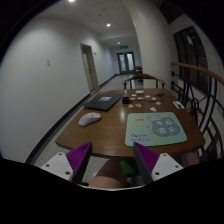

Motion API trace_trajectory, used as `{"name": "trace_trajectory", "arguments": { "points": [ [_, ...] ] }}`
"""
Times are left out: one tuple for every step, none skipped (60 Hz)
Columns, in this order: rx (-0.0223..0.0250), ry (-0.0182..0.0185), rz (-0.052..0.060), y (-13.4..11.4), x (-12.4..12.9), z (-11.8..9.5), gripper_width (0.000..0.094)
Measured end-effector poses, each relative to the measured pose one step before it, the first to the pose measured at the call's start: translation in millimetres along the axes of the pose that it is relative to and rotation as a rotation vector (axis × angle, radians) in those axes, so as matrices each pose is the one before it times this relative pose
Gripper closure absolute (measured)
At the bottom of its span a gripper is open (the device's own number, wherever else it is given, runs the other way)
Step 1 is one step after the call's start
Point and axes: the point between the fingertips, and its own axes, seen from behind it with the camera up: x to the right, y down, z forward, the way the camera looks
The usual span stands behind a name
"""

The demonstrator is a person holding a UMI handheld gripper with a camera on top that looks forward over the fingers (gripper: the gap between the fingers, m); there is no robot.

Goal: Arrange mouse

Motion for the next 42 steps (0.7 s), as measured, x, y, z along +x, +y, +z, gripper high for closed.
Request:
{"name": "trace_trajectory", "arguments": {
  "points": [
    [-0.00316,-0.00317,-0.0044,0.73,-0.76,0.42,0.0096],
    [-0.00375,-0.00335,-0.0043,0.88,-0.95,0.79,0.0095],
    [-0.0031,-0.00535,-0.0048,0.9,-1.14,1.09,0.0095],
    [-0.0012,-0.0061,-0.0073,0.54,-0.89,0.63,0.0095],
    [-0.00054,-0.0052,-0.0068,-2.28,-11.91,15.42,0.0094],
    [-0.0012,-0.0112,-0.0074,0.74,-3.09,2.74,0.0093],
    [-0.00202,-0.01138,-0.0071,0.5,-3.7,3.31,0.0095],
    [-0.00369,-0.01211,-0.0073,0.8,-4.57,3.84,0.0095],
    [-0.00422,-0.01156,-0.0065,0.27,-6.15,6.78,0.0096],
    [-0.00457,-0.0113,-0.0071,0.5,-4.72,5.85,0.0094],
    [-0.00299,-0.01091,-0.0066,0.01,-5.18,5.78,0.0096],
    [0.00129,-0.01771,-0.0073,3.19,2.63,-3.29,0.0094],
    [-0.00136,-0.00544,-0.0098,-5.91,-15.52,17.42,0.0094],
    [0.00006,-0.01196,-0.011,-0.65,-4.35,5.34,0.0095],
    [-0.00096,-0.00809,-0.0111,-0.82,-3.88,7.12,0.0095],
    [-0.00284,-0.00663,-0.0116,-0.48,-3.79,7.31,0.0096],
    [-0.00402,-0.00589,-0.0134,-0.49,-3.35,8.23,0.0097],
    [-0.00265,-0.00479,-0.0143,-3.74,-8.52,17.47,0.0096],
    [-0.00288,-0.0068,-0.0167,-0.14,-3.17,-0.12,0.0096],
    [-0.0029,-0.00318,-0.014,-2.39,-4.97,7.86,0.0098],
    [-0.00526,0.00031,-0.0128,-2.08,-3.59,9.23,0.0099],
    [-0.00744,0.00479,-0.0109,-1.24,-2.11,8.16,0.0099],
    [-0.00597,0.00288,-0.01,-1.86,-2.69,9.15,0.0098],
    [-0.00309,0.00063,-0.0085,-2.79,-3.5,9.1,0.01],
    [-0.00222,0.00081,-0.0059,-2.63,-2.72,9.52,0.01],
    [-0.00435,0.00185,-0.0031,-2.02,-2.48,8.3,0.0101],
    [-0.00865,0.00181,-0.0001,-0.65,-2.05,8.18,0.0101],
    [-0.00868,-0.0056,-0.0028,3.44,12.24,17.77,0.01],
    [-0.01448,-0.00136,0.0029,-1.03,-9.52,-3.69,0.01],
    [-0.01176,-0.0043,0.0008,0.06,-3.31,6.75,0.01],
    [-0.00908,-0.00412,0.0008,-0.81,-2.71,6.61,0.0098],
    [-0.00699,-0.00342,0.0018,-1.21,-2.5,7.24,0.0099],
    [-0.00889,0.0,0.0032,-0.75,-1.48,6.57,0.0103],
    [-0.01359,0.0063,0.004,0.34,-0.22,5.42,0.009],
    [0.01187,0.01505,-0.0057,-6.77,2.41,10.68,0.0087],
    [0.00528,0.00829,-0.0063,-4.13,2.03,0.91,0.009],
    [-0.00136,0.00884,-0.0013,-3.2,0.09,3.68,0.0094],
    [-0.00797,0.0066,0.0026,-1.24,-0.02,3.78,0.0094],
    [-0.00248,0.00844,0.0043,-2.81,0.5,4.17,0.0093],
    [0.00232,0.00813,0.005,-4.39,0.32,4.04,0.0094],
    [-0.00485,0.00489,0.0074,-2.51,-0.57,3.77,0.0096],
    [-0.0044,0.01128,0.0059,-2.85,1.17,3.23,0.009]
  ]
}}
